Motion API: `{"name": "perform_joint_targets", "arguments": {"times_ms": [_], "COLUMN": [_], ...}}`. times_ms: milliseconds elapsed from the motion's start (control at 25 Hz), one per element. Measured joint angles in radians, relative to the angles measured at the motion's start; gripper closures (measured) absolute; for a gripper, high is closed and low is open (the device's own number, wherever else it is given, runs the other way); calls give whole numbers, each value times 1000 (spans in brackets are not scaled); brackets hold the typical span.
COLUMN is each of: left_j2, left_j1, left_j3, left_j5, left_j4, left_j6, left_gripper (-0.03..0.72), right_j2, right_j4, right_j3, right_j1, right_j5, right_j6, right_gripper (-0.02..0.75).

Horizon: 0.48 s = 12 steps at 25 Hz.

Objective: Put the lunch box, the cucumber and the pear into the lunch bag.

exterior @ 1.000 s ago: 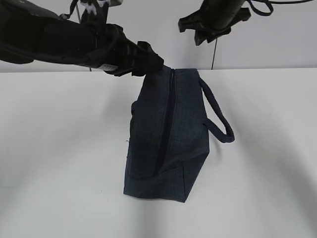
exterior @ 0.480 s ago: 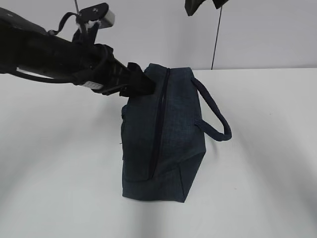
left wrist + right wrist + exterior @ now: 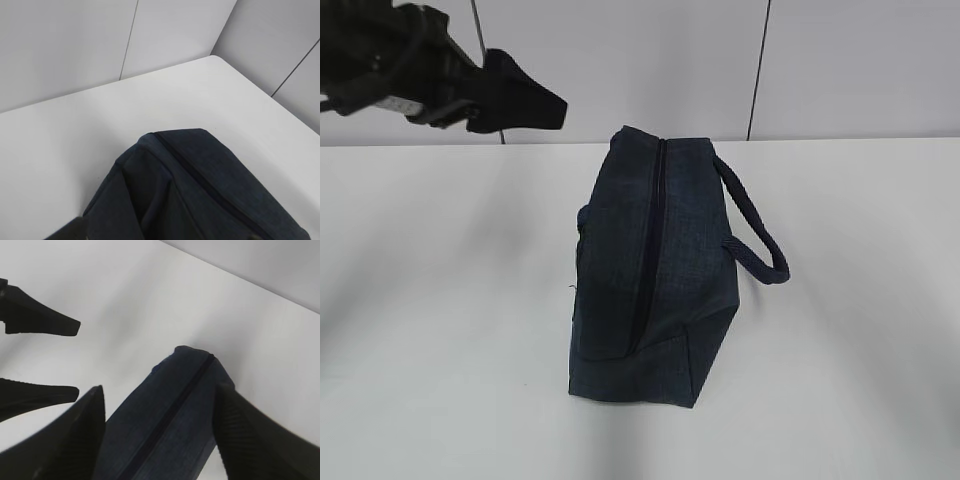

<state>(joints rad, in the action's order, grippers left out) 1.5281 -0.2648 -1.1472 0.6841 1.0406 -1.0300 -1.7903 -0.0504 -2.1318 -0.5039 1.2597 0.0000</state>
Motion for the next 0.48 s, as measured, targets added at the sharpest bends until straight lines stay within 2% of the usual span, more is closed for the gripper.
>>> {"name": "perform_joint_targets", "arguments": {"times_ms": [280,480], "left_j2": [-147,-237], "left_j1": [8,8], "left_j3": [0,7], "left_j5": [146,252], "left_j4": [-312,-404], "left_j6": [266,381], "left_gripper": [155,155], "right_j2": [134,286], "right_j4": [-33,-33], "right_j3": [22,168], "right_j1": [-34,-34], "right_j5": [2,4], "right_j6": [-29,-86], "right_gripper": [221,222]}}
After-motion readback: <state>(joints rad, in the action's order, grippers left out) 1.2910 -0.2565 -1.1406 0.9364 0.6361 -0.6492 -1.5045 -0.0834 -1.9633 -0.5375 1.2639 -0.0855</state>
